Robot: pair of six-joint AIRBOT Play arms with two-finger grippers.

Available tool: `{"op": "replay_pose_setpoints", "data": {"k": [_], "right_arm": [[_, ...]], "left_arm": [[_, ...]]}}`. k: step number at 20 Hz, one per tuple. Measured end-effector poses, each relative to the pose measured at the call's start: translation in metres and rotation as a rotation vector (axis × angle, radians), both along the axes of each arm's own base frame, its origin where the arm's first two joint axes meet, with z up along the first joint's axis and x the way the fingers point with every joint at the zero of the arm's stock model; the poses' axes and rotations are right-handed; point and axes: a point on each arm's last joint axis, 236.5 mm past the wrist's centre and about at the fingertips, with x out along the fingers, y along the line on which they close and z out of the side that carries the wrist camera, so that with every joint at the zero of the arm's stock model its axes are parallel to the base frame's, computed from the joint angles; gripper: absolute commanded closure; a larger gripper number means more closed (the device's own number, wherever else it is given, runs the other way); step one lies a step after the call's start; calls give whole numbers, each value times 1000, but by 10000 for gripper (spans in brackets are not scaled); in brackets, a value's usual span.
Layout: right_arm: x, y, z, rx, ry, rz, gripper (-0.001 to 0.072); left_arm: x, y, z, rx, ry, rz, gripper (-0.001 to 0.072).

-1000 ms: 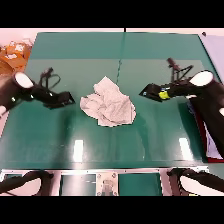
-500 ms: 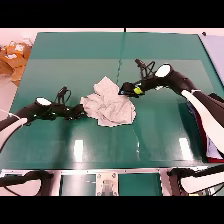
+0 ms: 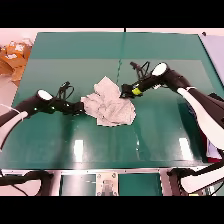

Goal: Fold the shirts.

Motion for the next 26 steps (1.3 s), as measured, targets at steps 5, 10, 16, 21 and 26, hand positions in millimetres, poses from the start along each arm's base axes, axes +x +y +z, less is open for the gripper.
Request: {"op": "replay_pose_setpoints", "data": {"k": [5,10,16,21,26], "right_arm": [[12,-88,56,-47,-71,-120,704],[-7,-151,119,-77,-155,-247,703],[-42,-128,299,124,-573,-284,703],[-119,-118,439,182,-997,-302,701],[-160,-123,471,142,-1150,-329,701]], "left_arm": [[3,76,45,334,-73,-56,691],[8,148,126,456,-193,86,691],[11,148,358,421,-729,175,691],[-56,137,554,440,-1226,215,691],[-68,135,606,461,-1386,228,690]]}}
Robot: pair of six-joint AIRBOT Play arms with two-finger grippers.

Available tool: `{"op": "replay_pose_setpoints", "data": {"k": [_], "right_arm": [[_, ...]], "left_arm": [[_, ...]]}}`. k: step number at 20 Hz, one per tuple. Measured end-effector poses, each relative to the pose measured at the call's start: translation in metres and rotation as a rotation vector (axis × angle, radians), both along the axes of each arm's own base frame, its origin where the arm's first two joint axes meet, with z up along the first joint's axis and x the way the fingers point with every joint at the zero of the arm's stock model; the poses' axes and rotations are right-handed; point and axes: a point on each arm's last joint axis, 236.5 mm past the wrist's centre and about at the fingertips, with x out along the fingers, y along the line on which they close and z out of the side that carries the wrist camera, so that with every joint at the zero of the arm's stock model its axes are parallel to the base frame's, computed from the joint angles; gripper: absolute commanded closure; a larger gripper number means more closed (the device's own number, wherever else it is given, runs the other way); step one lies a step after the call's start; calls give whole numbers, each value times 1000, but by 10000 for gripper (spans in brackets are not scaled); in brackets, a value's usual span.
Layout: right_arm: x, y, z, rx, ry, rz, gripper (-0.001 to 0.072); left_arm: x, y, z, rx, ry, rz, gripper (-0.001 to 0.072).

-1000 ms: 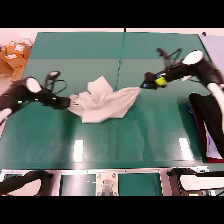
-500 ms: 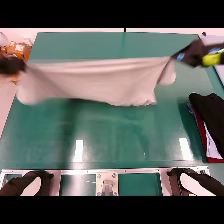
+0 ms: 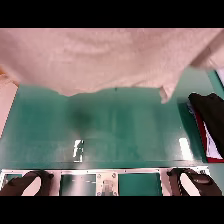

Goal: Fold the shirts.

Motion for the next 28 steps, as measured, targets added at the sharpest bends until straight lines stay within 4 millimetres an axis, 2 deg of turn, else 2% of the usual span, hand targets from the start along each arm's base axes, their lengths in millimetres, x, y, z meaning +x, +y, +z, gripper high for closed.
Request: {"op": "replay_pose_setpoints", "data": {"k": [2,3,4,5,6,8,10,12,13,14,15,16,17,18,19,20,22,24,26,27,28], "right_arm": [[9,-3,-22,0,54,-9,700],[18,-5,-44,7,110,-11,700],[29,-7,-70,14,176,-14,700],[43,-10,-103,30,257,-19,700],[56,-13,-139,46,335,-27,700],[87,-22,-229,82,502,-67,700],[110,-33,-322,126,647,-138,701],[126,-52,-401,152,753,-240,701],[134,-62,-427,163,779,-290,700],[142,-72,-448,167,801,-336,697],[150,-83,-463,163,814,-371,596],[160,-92,-467,162,806,-396,438],[169,-101,-466,156,796,-409,348],[178,-110,-461,154,783,-417,350],[186,-121,-451,153,769,-421,363],[189,-131,-442,150,765,-421,365],[187,-155,-429,140,779,-421,393],[173,-180,-429,142,827,-430,569],[153,-196,-437,167,896,-435,574],[141,-201,-446,182,940,-436,623],[130,-205,-456,196,974,-443,702]], "left_arm": [[37,2,-23,-6,74,-7,690],[60,0,-42,-16,129,-24,690],[88,-4,-70,-27,203,-52,689],[115,-10,-101,-38,285,-91,689],[145,-20,-142,-55,382,-143,689],[193,-49,-224,-87,563,-253,689],[227,-84,-318,-107,748,-342,688],[250,-121,-395,-128,869,-400,684],[256,-136,-426,-134,910,-415,415],[262,-149,-451,-149,939,-419,181],[268,-156,-464,-174,950,-407,168],[274,-159,-471,-203,956,-393,169],[277,-161,-473,-228,969,-383,169],[277,-159,-471,-246,987,-381,171],[276,-155,-463,-259,1002,-383,342],[273,-148,-455,-271,1027,-383,694],[259,-130,-446,-286,1103,-382,690],[243,-109,-433,-306,1159,-369,690],[220,-94,-426,-317,1218,-356,690],[207,-89,-423,-323,1244,-350,690],[190,-82,-427,-325,1282,-332,690]]}}
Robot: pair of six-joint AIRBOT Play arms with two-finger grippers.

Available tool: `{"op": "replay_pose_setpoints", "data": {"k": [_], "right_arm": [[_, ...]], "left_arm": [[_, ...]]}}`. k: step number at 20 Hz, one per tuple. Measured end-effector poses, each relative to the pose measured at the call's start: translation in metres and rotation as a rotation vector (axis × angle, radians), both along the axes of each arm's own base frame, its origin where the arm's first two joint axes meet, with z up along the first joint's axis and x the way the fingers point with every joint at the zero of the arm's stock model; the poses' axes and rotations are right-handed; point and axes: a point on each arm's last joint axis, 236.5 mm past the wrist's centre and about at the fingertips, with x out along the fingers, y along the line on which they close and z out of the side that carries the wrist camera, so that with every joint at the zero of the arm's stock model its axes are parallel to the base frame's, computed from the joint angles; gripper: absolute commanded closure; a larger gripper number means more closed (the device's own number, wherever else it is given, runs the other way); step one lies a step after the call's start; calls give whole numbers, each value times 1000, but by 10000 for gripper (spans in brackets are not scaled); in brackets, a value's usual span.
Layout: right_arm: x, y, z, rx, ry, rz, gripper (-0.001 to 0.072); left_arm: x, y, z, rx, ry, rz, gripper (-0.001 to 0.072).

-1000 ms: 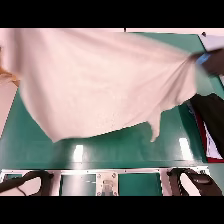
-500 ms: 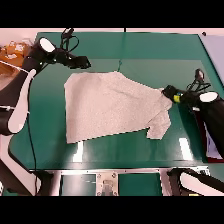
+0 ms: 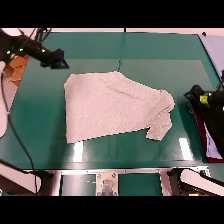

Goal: Fold the shirts.

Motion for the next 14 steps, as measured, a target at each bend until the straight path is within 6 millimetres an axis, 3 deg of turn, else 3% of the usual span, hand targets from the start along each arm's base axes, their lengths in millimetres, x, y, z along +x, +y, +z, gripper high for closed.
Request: {"op": "replay_pose_setpoints", "data": {"k": [3,7,9,11,14], "right_arm": [[-30,4,-31,64,92,-19,701],[-49,16,-56,106,149,-30,701],[-52,22,-60,117,158,-25,700],[-53,24,-62,121,163,-24,701],[-54,27,-64,124,165,-22,701]], "left_arm": [[-64,16,-24,17,118,47,690],[-163,35,-90,-3,279,200,681],[-200,46,-122,-18,361,305,146],[-232,49,-150,-37,450,384,168],[-264,45,-177,-60,538,450,169]]}}
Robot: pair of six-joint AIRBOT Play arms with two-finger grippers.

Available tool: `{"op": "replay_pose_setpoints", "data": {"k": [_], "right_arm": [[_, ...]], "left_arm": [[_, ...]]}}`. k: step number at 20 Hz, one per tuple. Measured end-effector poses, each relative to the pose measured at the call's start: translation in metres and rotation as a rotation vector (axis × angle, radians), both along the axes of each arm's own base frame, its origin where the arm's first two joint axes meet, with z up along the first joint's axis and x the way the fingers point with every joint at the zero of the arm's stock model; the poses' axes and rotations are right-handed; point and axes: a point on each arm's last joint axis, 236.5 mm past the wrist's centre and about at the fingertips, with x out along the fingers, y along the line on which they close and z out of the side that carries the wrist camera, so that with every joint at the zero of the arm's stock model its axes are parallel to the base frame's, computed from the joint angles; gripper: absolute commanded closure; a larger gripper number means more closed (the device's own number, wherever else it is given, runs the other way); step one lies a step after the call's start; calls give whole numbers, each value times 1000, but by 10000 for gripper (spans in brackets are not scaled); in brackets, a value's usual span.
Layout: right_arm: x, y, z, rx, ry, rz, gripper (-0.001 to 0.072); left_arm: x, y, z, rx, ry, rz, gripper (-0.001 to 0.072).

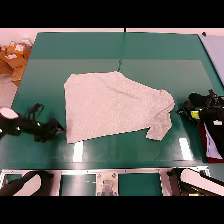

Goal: Fold the shirts.

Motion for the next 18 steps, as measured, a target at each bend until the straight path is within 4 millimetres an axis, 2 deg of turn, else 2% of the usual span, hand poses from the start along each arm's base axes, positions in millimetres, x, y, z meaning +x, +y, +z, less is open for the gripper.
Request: {"op": "replay_pose_setpoints", "data": {"k": [3,5,6,7,8,10,11,12,13,15,18], "right_arm": [[0,0,-1,0,0,-1,701],[0,1,-1,1,0,-1,700],[0,0,-1,0,0,-2,700],[0,0,-1,0,-1,-3,700],[0,0,-1,0,-1,-3,700],[0,0,-1,1,0,-2,697],[-1,2,-1,5,3,1,609],[-2,3,-1,11,7,5,471],[-3,4,-1,17,11,8,417],[-7,4,0,30,21,8,421],[-19,14,-6,69,57,26,420]], "left_arm": [[-19,-16,-17,-69,50,75,169],[-21,-30,-21,-135,43,116,170],[-22,-36,-22,-166,44,134,207],[-22,-40,-25,-184,45,144,487],[-24,-39,-31,-177,41,143,691],[-14,-37,-34,-173,-4,149,689],[-5,-33,-32,-160,-36,143,689],[7,-25,-30,-133,-74,136,689],[19,-13,-28,-92,-110,120,689],[40,13,-16,-18,-171,88,689],[63,37,5,36,-229,55,688]]}}
